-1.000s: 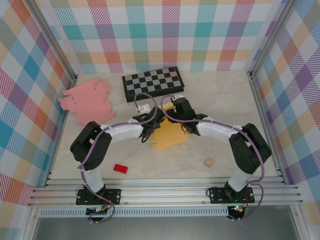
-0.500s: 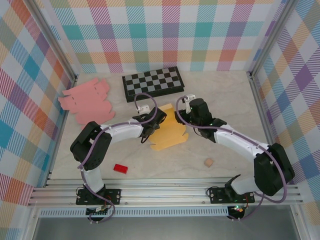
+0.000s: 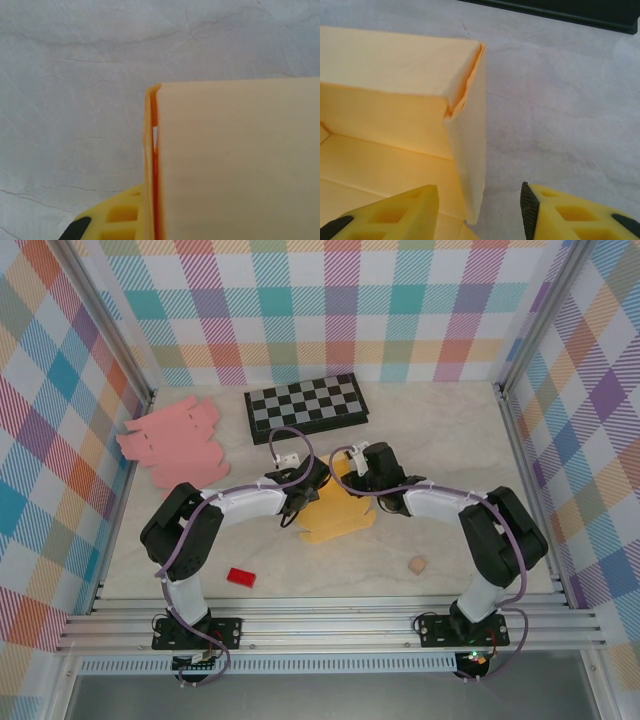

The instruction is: Fold the paper box

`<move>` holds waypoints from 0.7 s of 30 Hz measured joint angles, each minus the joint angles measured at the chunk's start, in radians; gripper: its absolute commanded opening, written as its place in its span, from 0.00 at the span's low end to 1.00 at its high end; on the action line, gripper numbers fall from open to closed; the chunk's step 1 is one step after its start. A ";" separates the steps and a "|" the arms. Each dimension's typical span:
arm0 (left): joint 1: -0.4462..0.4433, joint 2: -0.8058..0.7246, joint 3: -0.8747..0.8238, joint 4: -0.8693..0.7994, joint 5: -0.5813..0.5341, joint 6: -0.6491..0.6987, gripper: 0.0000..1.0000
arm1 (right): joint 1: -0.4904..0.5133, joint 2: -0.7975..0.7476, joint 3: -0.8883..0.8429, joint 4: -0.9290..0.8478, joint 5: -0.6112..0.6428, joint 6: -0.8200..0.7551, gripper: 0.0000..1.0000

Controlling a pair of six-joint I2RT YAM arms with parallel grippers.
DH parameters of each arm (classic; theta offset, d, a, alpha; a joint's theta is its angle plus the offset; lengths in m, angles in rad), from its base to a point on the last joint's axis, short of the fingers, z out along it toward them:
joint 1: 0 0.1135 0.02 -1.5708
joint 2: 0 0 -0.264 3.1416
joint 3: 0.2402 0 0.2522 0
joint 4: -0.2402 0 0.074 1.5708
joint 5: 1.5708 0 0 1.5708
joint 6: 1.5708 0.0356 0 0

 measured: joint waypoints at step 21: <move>0.000 0.000 0.040 0.005 0.045 -0.003 0.06 | 0.067 0.118 0.183 -0.063 0.372 0.111 0.25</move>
